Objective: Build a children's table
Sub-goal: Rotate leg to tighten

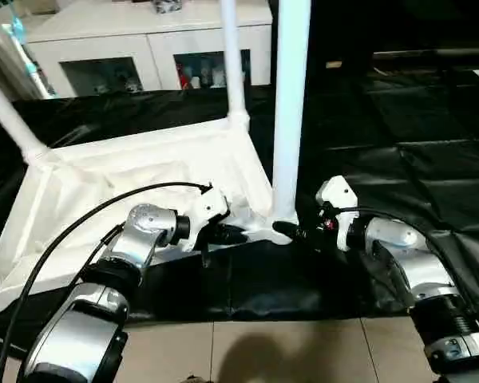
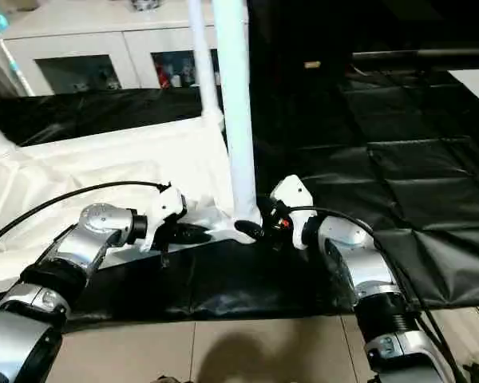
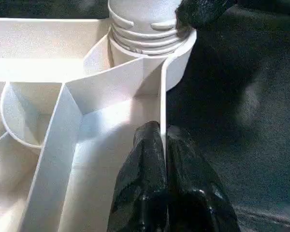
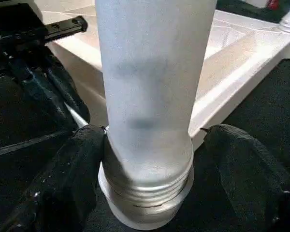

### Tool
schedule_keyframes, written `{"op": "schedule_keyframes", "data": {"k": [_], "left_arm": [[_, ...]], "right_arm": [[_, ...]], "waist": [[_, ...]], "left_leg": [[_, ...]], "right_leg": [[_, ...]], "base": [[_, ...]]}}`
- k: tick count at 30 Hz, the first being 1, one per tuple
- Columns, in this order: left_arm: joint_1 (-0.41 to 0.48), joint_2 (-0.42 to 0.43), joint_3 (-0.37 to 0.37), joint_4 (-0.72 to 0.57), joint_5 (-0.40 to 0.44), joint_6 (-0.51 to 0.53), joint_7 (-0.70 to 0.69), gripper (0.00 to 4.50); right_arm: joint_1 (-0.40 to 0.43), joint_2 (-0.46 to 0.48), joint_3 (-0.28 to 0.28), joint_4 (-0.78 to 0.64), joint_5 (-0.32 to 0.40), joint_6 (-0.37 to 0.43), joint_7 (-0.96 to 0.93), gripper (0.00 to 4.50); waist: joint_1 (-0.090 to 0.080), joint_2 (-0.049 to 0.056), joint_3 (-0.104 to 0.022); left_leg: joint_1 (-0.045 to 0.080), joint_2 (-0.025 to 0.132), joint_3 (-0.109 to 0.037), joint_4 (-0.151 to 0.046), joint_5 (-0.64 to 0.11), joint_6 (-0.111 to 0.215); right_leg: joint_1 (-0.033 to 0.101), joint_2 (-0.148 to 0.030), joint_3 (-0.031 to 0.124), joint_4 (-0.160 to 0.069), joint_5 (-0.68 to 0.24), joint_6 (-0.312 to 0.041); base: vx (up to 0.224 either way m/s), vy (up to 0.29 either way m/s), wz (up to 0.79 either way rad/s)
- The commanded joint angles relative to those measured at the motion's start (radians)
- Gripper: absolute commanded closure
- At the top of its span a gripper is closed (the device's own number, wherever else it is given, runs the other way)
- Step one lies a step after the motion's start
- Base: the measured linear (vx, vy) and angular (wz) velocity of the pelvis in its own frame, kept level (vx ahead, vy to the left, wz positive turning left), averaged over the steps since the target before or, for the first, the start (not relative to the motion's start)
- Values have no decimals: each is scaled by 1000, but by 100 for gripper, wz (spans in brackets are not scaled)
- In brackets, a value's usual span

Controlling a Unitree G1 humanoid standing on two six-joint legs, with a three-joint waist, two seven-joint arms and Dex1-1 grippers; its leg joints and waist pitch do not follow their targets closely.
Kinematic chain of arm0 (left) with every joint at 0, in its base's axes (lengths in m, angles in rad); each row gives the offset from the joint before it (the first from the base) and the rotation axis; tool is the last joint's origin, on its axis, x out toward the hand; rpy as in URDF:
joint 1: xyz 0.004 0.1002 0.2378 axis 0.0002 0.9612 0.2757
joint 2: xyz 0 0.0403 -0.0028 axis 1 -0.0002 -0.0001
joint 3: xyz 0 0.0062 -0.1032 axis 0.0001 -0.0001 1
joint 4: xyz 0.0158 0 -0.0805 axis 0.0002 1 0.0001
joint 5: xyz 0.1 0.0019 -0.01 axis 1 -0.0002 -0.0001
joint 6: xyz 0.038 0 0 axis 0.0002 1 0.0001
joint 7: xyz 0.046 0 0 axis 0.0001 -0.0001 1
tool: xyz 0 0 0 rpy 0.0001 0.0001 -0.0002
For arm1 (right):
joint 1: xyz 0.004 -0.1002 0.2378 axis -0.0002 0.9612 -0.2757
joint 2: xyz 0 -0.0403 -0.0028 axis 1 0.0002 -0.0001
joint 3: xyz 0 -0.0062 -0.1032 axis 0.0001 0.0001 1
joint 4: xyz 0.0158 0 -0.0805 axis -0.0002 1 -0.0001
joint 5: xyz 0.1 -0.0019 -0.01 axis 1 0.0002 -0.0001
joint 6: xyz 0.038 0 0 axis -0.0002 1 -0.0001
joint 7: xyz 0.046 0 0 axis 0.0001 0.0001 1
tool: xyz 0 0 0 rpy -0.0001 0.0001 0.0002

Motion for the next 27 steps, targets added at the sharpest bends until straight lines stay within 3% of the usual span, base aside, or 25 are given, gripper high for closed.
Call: {"op": "schedule_keyframes", "data": {"k": [1,6,12,18,27], "left_arm": [[28,-9,-9,-20,-39,-7,-52,450],[32,-10,-9,-43,-44,6,-55,450],[31,-14,-5,-55,-37,17,-49,450],[27,-15,-5,-51,-36,19,-45,450],[22,-16,-2,-43,-33,27,-37,450]], "right_arm": [[11,-9,9,-26,13,5,9,85],[9,-1,13,-19,2,8,5,85],[10,0,22,-12,-10,4,10,134],[8,0,17,-10,-2,5,12,185],[5,11,18,4,-9,6,-14,199]], "waist": [[2,-27,-68],[0,-26,-66],[1,-25,-69],[1,-25,-69],[-1,-25,-70]], "left_leg": [[18,44,-19,-65,-223,91],[19,42,-20,-68,-245,72],[17,42,-20,-65,-218,80],[17,41,-20,-65,-224,80],[18,41,-20,-64,-220,82]], "right_leg": [[47,-57,34,-59,-257,-242],[44,-55,34,-66,-318,-218],[46,-55,34,-61,-264,-229],[46,-54,33,-62,-278,-226],[46,-54,32,-61,-269,-230]], "base": [[0,0,0],[0,0,0],[0,0,0],[0,0,0],[0,0,0]]}}
